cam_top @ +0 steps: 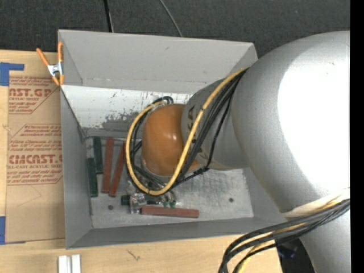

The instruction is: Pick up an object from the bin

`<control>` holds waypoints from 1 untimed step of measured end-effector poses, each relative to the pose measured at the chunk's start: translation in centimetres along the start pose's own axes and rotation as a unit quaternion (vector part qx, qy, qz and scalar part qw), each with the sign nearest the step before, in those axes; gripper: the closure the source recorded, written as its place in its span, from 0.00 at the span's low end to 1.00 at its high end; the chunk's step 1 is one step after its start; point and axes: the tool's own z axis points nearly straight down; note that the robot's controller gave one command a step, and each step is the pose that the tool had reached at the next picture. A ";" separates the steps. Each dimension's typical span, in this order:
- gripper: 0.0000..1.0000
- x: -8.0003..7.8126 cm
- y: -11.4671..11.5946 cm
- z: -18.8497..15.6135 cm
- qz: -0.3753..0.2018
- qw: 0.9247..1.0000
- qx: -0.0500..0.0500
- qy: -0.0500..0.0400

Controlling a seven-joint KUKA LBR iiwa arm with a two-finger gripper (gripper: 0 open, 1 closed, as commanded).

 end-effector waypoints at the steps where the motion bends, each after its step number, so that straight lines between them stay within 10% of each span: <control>1: 0.00 -0.3 0.1 -10.0 -0.024 1.000 0.001 0.001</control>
Offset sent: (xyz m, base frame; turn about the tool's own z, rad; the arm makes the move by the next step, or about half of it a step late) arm 0.0000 0.0000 0.0000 0.0000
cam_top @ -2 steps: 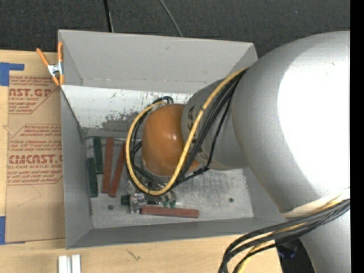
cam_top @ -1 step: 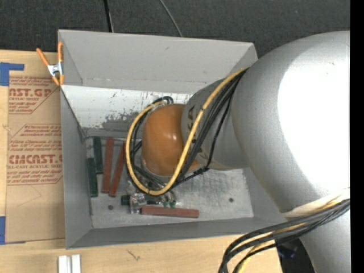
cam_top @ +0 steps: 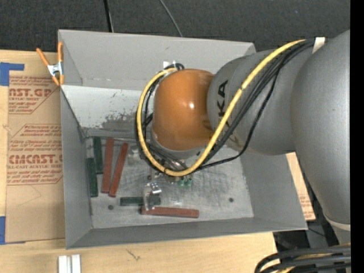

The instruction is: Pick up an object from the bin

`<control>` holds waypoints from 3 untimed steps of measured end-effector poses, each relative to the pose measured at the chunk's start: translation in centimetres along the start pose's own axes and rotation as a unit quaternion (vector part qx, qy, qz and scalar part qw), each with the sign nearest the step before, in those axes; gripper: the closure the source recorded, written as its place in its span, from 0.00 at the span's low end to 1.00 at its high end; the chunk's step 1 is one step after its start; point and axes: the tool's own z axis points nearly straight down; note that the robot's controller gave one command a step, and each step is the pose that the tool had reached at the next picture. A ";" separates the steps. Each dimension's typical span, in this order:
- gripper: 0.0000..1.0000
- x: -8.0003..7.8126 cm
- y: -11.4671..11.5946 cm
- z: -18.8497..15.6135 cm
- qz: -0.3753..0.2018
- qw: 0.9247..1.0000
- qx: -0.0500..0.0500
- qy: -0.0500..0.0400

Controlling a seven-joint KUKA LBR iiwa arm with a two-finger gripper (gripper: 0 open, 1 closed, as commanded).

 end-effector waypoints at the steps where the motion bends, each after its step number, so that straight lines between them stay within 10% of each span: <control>1: 0.00 -0.3 0.2 -7.5 -0.018 1.000 0.000 -0.001; 3: 0.00 0.3 -2.5 2.8 -0.004 1.000 -0.001 -0.004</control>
Offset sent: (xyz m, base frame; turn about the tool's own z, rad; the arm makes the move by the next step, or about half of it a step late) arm -0.0083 -0.0124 -0.1024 0.0841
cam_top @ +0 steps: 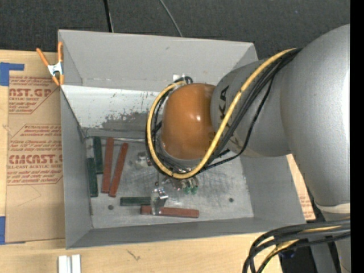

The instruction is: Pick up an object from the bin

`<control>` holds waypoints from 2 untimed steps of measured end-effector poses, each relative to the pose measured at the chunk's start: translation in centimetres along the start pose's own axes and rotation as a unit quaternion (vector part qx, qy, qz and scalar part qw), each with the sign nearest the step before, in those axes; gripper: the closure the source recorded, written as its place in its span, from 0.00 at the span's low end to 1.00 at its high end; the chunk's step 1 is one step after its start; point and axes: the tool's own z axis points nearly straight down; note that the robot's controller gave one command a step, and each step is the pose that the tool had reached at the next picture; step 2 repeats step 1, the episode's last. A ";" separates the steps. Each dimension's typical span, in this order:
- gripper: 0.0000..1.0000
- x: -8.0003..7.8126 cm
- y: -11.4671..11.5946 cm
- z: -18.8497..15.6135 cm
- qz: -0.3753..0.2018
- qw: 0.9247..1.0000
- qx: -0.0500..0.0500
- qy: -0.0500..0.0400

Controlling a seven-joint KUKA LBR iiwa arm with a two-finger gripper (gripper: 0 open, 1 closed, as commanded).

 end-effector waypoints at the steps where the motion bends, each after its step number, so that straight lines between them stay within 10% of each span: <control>1: 1.00 -0.9 1.0 6.9 0.030 1.000 0.000 0.004; 2: 1.00 -0.9 1.0 6.9 0.030 1.000 0.000 0.004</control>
Offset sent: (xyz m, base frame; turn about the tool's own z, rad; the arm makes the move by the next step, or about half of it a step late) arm 0.0000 0.0000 0.0000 0.0000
